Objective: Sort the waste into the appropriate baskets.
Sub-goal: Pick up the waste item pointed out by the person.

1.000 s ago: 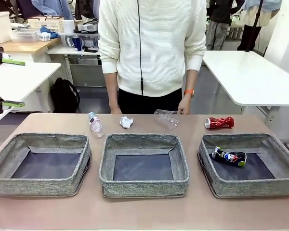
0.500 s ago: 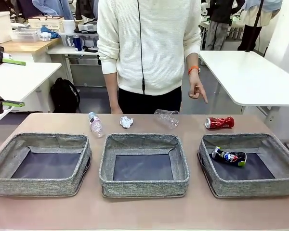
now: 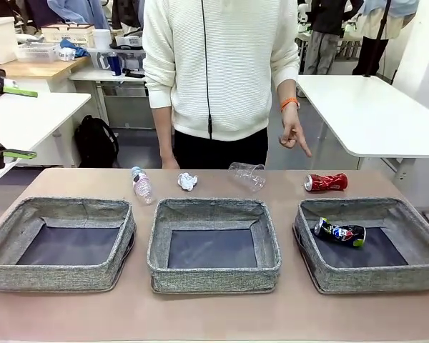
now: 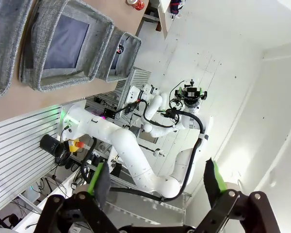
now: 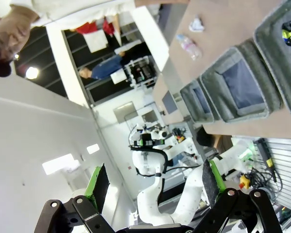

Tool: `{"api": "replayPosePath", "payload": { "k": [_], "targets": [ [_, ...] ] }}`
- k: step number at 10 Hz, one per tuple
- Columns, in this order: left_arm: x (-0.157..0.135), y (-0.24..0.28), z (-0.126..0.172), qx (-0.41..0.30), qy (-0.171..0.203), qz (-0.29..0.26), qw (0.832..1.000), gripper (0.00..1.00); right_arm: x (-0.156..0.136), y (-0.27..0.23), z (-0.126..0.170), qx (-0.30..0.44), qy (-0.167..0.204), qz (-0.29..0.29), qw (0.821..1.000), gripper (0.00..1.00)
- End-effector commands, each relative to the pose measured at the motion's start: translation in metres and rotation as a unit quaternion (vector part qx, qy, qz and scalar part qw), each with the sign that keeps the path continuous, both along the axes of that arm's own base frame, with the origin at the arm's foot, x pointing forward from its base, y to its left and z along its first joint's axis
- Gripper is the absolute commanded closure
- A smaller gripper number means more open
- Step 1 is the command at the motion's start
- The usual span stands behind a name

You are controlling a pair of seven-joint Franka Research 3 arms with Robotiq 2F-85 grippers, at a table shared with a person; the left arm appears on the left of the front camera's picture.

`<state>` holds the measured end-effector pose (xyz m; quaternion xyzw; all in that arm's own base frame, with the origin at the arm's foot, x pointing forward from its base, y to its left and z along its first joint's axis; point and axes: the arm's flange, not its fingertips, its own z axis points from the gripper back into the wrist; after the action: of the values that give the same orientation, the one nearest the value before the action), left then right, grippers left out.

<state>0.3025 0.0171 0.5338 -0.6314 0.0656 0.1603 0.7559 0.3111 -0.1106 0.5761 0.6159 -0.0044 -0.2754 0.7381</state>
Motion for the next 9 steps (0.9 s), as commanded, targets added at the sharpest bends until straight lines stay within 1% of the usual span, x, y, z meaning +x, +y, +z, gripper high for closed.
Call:
{"api": "replayPosePath", "payload": {
  "k": [1,3,4,5,6,7,8,9],
  "targets": [
    [-0.002,0.004,0.002,0.000,-0.007,-0.008,1.000,0.00,-0.001,-0.001,0.001,0.005,-0.004,0.004,1.000,0.00],
    [-0.002,0.004,0.002,0.000,-0.007,-0.008,1.000,0.00,0.000,0.000,0.000,0.000,0.000,0.000,1.000,0.00],
    [-0.002,0.004,0.002,0.000,-0.007,-0.008,1.000,0.00,0.008,0.015,-0.011,-0.516,-0.113,-0.167,0.833,0.00],
    [-0.002,0.004,0.002,0.000,-0.007,-0.008,1.000,0.00,0.019,0.029,-0.016,-0.685,-0.131,-0.038,0.716,0.00],
    [-0.002,0.004,0.002,0.000,-0.007,-0.008,1.000,0.00,0.027,0.035,-0.021,-0.714,-0.141,0.067,0.683,0.00],
    [-0.002,0.004,0.002,0.000,-0.007,-0.008,1.000,0.00,0.031,0.041,-0.025,-0.715,-0.169,0.133,0.666,0.00],
    [-0.002,0.004,0.002,0.000,-0.007,-0.008,1.000,0.00,0.033,0.045,-0.020,-0.684,-0.165,0.073,0.707,0.00],
    [-0.002,0.004,0.002,0.000,-0.007,-0.008,1.000,0.00,0.026,0.040,-0.017,-0.321,-0.056,0.049,0.944,0.00]
  ]
}}
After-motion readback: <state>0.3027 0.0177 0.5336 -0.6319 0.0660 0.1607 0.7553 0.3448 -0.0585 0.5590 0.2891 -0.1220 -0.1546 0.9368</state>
